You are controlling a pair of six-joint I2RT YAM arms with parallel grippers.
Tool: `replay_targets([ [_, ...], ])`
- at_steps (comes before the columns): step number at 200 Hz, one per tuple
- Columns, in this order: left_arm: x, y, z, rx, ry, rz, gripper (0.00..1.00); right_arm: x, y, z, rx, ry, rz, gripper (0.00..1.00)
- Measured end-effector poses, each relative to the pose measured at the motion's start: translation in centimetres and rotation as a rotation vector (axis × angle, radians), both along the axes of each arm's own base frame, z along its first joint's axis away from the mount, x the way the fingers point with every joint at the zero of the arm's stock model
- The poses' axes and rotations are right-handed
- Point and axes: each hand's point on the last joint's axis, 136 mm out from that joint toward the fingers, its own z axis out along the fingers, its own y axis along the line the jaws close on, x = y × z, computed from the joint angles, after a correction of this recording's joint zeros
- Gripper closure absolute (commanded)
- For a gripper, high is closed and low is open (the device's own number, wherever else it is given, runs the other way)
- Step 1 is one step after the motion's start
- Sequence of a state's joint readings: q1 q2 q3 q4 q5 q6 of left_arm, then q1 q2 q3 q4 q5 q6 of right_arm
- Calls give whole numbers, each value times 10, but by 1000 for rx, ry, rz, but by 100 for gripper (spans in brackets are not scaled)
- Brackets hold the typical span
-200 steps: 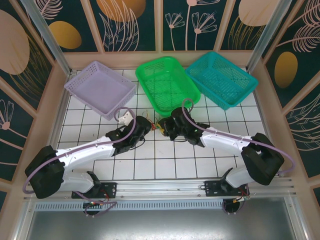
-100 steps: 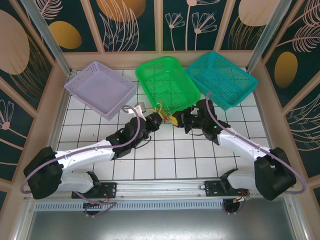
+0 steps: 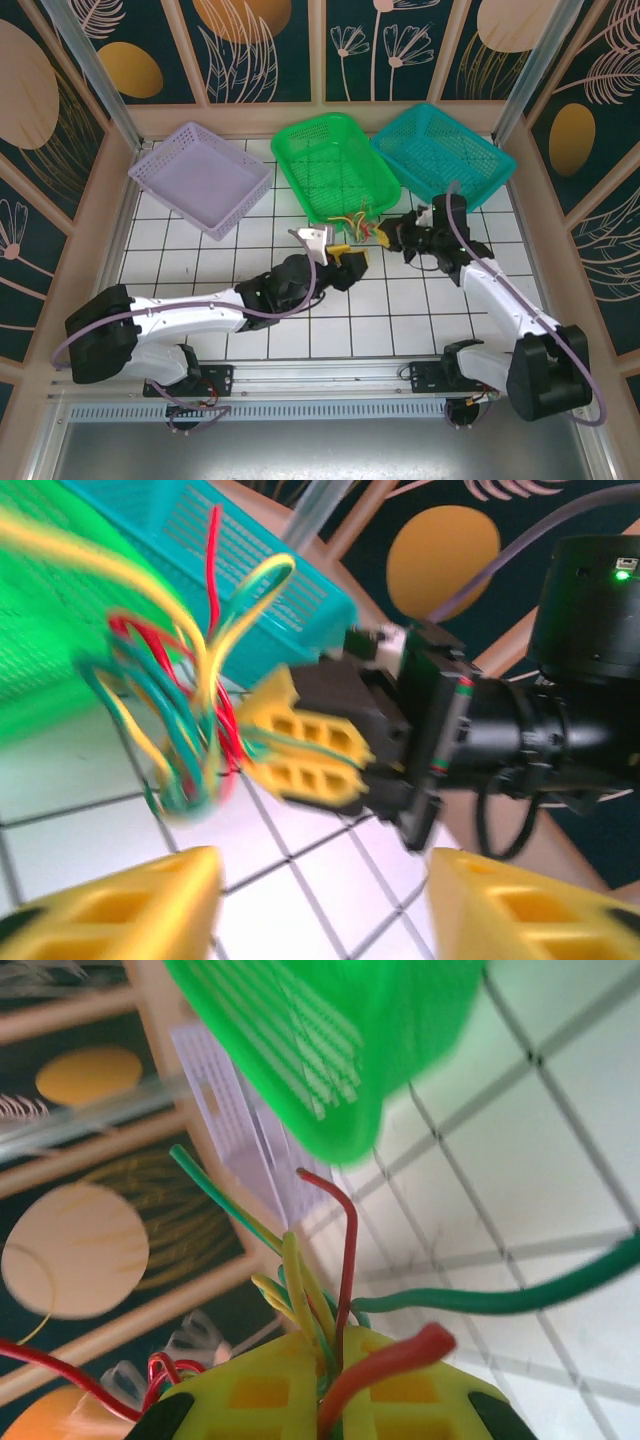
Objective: Untangle the cables
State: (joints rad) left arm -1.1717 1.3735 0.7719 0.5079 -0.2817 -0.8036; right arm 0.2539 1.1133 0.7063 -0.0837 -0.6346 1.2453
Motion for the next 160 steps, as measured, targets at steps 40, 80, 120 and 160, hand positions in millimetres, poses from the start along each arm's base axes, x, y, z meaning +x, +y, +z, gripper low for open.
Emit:
replay_targets([
  [40, 1, 16, 32, -211, 248, 111, 19, 13, -26, 62, -267, -387, -109, 100],
  [80, 0, 33, 40, -411, 505, 212, 5, 0, -16, 81, -514, -667, -132, 100],
  [120, 7, 27, 37, -527, 656, 286, 1, -4, -8, 65, -675, -797, -137, 100],
  [160, 26, 36, 18, -552, 707, 399, 1, -14, 9, 70, -696, -881, -115, 100],
])
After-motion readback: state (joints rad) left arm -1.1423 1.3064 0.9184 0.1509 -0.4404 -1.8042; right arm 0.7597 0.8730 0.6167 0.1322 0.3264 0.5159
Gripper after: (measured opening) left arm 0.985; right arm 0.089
